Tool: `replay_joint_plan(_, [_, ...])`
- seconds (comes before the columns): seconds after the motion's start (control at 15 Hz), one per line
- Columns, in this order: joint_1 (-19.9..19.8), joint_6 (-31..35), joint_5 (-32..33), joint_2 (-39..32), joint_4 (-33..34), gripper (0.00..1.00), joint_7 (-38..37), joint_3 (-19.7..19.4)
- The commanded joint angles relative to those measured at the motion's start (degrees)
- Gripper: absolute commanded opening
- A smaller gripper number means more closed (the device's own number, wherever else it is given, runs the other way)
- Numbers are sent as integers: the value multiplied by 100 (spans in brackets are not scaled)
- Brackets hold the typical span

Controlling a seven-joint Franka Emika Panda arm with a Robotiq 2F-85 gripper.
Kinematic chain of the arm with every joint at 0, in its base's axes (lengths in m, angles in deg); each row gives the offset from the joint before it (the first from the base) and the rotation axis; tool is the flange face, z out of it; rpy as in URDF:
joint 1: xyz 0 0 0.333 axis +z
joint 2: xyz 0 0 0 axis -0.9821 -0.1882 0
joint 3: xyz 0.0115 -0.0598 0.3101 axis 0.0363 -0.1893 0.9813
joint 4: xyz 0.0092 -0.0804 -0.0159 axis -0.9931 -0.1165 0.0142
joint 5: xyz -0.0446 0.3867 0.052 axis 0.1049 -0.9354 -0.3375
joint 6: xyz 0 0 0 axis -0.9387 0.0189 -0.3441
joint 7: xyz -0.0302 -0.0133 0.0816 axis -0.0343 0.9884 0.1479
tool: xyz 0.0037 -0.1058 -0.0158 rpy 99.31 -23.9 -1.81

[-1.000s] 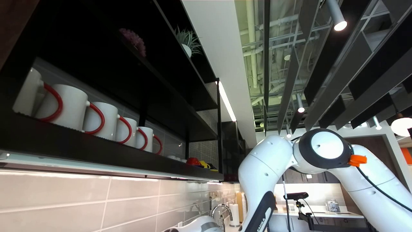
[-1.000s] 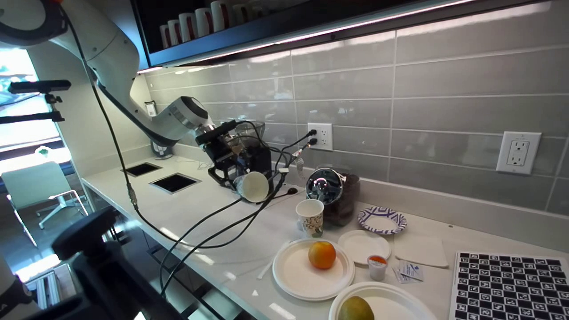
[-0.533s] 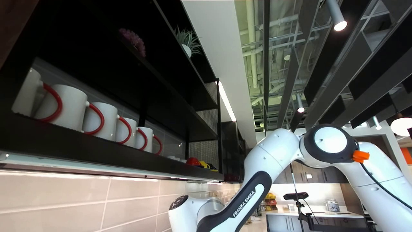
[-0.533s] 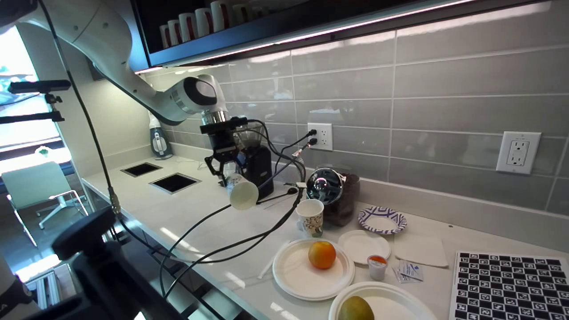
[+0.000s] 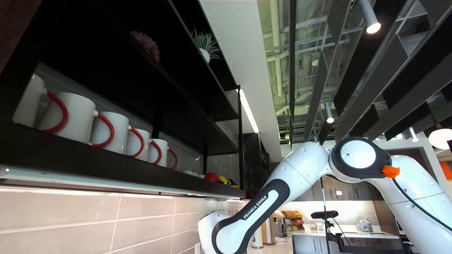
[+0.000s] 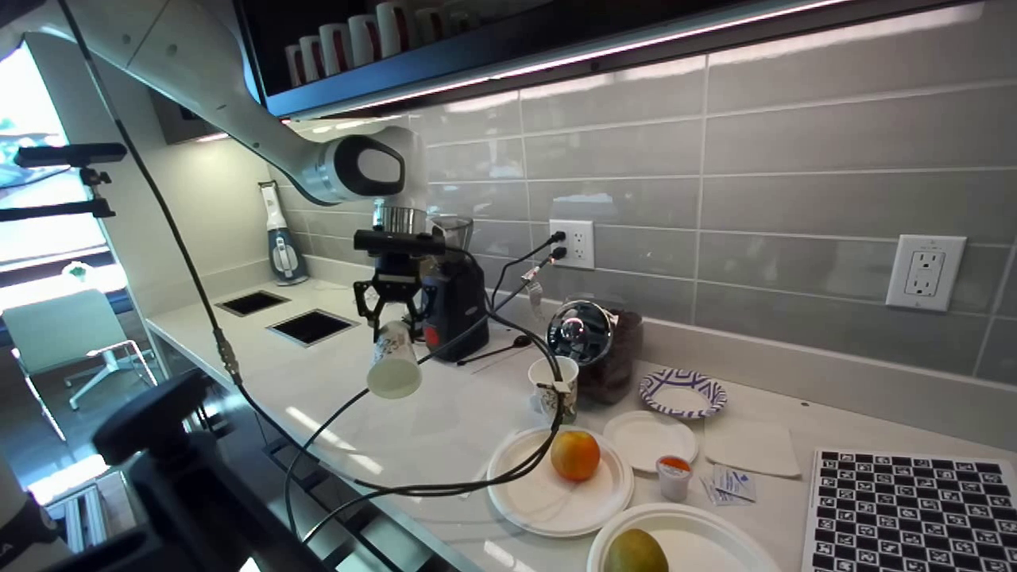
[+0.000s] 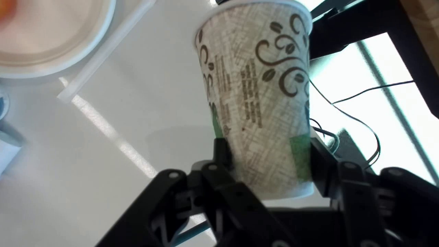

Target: Take the cup out of the cupboard and put it on the counter

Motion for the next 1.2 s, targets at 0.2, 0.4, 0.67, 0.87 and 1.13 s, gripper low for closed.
replay_joint_plan(0.2, [13, -245, -494, -44, 200, 34, 73, -70])
replay_joint_plan(0.4, [-243, -895, -1250, -117, 511, 34, 207, -245])
replay_joint_plan(0.67, [-398, -1676, -1470, -226, 789, 34, -401, -594])
replay_joint_plan(0.87, [-442, -1889, -1395, -444, 955, 34, -1084, -776])
replay_joint_plan(1.13, [-446, -1786, -1332, -694, 1015, 34, -2232, -873])
